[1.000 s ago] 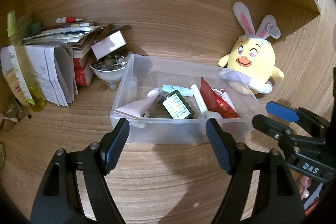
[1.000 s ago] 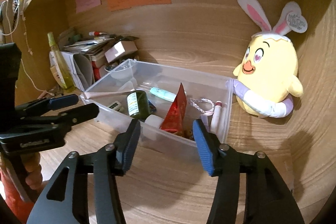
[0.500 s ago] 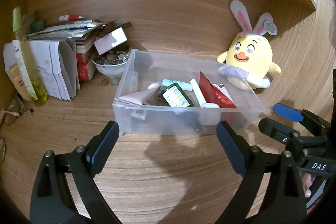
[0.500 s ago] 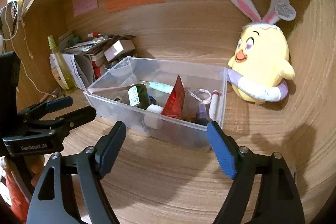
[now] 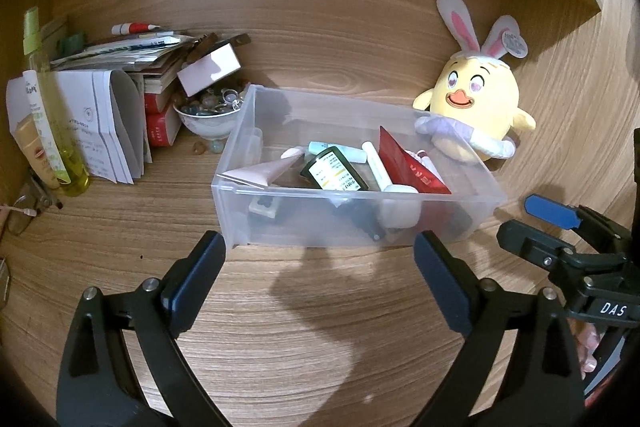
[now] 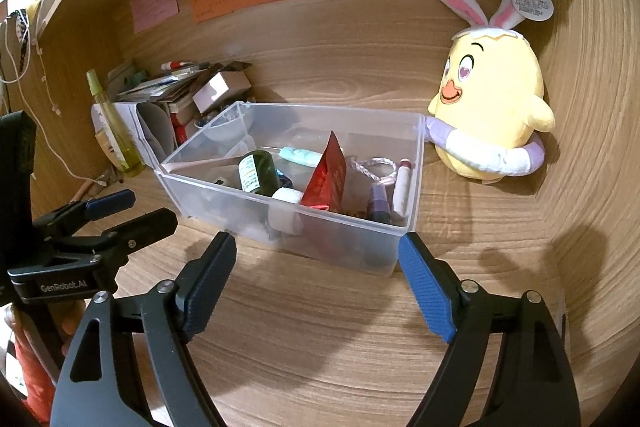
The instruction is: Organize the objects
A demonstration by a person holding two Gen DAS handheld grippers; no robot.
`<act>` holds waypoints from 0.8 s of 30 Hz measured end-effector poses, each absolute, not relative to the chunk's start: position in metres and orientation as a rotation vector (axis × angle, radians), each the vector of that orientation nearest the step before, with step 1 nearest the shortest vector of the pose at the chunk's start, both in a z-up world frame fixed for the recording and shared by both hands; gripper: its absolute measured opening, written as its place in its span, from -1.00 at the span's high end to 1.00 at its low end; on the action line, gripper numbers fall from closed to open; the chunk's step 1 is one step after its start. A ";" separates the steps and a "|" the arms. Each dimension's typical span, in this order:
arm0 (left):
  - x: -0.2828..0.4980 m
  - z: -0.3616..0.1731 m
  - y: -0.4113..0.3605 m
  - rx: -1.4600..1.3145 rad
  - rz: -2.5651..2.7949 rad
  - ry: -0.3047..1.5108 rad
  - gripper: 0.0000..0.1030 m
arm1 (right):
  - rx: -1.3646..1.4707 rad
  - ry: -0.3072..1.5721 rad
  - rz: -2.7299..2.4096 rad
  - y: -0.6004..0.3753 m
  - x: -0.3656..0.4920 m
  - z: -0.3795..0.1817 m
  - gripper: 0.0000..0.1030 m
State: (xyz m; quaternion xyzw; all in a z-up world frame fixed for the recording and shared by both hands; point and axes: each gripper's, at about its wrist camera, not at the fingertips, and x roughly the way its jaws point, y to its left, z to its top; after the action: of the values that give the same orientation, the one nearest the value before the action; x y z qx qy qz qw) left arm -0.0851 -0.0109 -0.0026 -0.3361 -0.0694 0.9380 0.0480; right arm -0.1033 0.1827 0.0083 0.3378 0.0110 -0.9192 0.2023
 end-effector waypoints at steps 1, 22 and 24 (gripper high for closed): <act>-0.085 -0.003 -0.011 -1.026 2.859 -0.212 -0.87 | 0.943 0.032 -2.565 0.183 -0.104 0.008 -0.58; -0.085 -0.003 -0.007 -1.021 2.862 -0.210 -0.87 | 0.932 0.047 -2.556 0.180 -0.101 0.012 -0.58; -0.085 -0.002 -0.007 -1.017 2.861 -0.207 -0.87 | 0.929 0.048 -2.557 0.179 -0.101 0.012 -0.58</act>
State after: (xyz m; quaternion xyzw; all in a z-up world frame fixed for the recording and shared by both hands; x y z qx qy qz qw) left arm -0.0851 -0.0065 -0.0019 -0.3339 -0.0680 0.9389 0.0489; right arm -0.1006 0.1792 0.0121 0.3339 0.0174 -0.9191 0.2086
